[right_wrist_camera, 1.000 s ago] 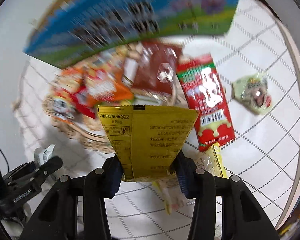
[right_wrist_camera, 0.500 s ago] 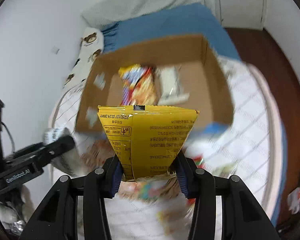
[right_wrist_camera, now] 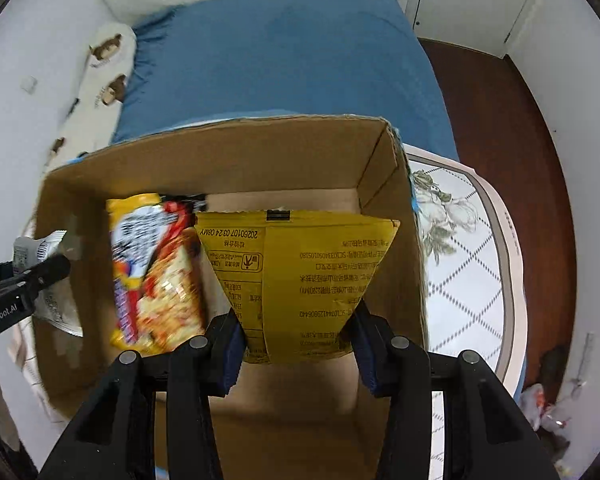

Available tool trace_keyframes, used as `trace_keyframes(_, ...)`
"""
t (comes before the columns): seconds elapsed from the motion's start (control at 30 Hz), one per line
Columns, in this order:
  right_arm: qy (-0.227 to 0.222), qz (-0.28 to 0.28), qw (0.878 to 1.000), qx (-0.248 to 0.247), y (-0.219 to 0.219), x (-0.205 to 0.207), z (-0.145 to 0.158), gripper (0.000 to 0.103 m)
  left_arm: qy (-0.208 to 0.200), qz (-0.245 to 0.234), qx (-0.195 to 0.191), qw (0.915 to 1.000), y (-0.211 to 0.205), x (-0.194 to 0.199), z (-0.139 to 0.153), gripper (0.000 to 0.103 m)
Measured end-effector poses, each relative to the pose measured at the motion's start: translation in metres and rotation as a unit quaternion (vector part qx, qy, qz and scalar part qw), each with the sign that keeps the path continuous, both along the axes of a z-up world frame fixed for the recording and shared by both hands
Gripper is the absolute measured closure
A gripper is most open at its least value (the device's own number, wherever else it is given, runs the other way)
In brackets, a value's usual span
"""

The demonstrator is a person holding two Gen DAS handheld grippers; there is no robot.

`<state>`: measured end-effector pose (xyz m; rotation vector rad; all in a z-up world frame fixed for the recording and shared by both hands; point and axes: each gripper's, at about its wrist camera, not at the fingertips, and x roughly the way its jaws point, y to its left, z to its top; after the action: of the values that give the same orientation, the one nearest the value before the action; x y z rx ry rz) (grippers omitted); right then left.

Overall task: Organize snacks
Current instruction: 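Lower both packets into the box beside the noodle pack and release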

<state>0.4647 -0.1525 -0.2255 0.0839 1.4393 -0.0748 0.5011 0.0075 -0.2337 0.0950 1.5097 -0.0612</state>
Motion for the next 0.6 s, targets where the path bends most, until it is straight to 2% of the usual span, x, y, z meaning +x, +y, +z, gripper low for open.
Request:
trace_keyframes(0.07,0.02,0.002,1.0,-0.002,0.0,0.011,-0.013,0.052,0.017,0.005,0.007,0.9998,0.003,0.007,-0.015,0.054)
trace_keyframes(0.1,0.031,0.004,1.0,0.0,0.0,0.016,-0.02,0.045,0.016,0.017,0.011,0.9997,0.006,0.009,-0.022,0.052)
trace_keyframes(0.2,0.036,0.003,0.999,-0.01,0.0,0.024,-0.029,0.026,0.021,0.018,0.007,0.9996,0.007,0.014,-0.032,0.034)
trace_keyframes(0.23,0.04,0.003,0.999,-0.006,0.0,0.025,-0.032,0.024,0.021,0.016,0.0,0.9996,0.007,0.015,-0.034,0.028)
trace_keyframes(0.27,0.044,0.002,0.999,-0.004,0.0,0.025,-0.034,0.021,0.017,0.013,-0.003,0.9998,0.005,0.015,-0.033,0.028)
trace_keyframes(0.43,0.042,0.01,0.999,-0.006,0.003,0.024,-0.038,0.021,0.004,0.012,-0.013,0.9998,0.003,0.012,-0.028,0.028)
trace_keyframes(0.6,0.025,-0.006,1.0,0.006,0.003,0.012,-0.027,0.021,-0.015,0.012,-0.015,0.9997,0.003,0.0,-0.017,0.028)
